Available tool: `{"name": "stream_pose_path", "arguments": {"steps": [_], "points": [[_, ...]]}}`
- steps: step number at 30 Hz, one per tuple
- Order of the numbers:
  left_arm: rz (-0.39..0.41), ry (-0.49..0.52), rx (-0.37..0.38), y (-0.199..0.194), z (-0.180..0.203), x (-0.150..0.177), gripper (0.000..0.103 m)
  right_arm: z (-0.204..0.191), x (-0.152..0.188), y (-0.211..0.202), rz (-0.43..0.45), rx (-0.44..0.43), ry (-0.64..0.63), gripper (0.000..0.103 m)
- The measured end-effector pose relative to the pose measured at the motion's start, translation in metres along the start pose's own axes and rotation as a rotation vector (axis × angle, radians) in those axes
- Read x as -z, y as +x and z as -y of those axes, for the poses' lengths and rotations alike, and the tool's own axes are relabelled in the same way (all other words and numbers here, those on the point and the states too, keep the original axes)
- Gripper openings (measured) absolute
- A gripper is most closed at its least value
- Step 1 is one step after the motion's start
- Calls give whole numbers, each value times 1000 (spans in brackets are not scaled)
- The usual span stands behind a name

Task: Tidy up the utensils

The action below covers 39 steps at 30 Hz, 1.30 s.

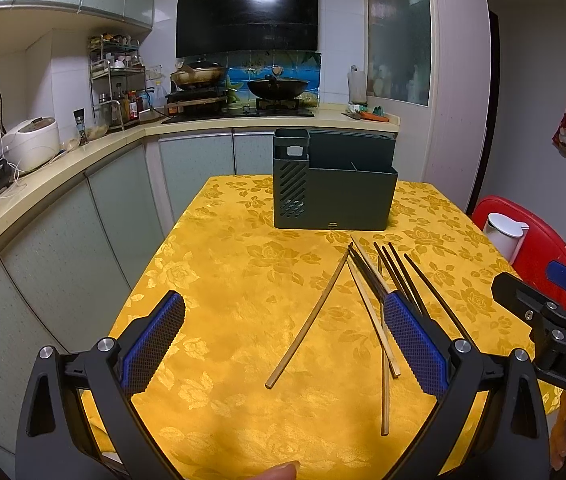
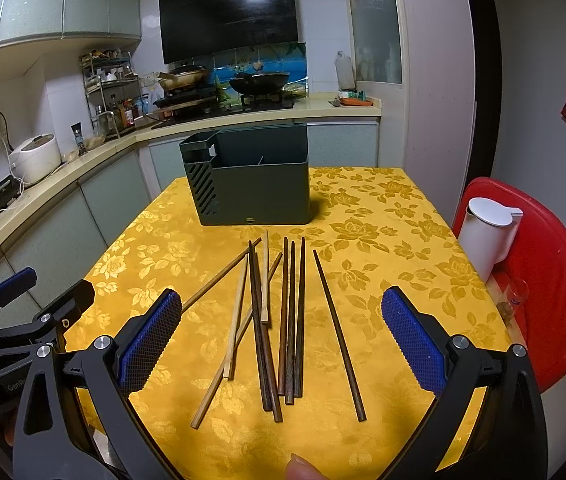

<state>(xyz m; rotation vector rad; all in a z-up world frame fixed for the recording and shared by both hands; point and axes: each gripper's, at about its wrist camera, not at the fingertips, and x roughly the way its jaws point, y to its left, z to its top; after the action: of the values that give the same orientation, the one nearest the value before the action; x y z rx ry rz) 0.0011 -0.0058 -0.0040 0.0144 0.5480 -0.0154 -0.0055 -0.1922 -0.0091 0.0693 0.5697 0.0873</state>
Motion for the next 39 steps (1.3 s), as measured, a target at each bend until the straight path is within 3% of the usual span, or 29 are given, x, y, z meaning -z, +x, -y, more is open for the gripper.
{"name": "stream_pose_path", "arguments": {"steps": [39], "points": [[-8, 4, 5, 3, 2, 7, 96, 1, 1, 3, -9, -2, 5, 98]]}}
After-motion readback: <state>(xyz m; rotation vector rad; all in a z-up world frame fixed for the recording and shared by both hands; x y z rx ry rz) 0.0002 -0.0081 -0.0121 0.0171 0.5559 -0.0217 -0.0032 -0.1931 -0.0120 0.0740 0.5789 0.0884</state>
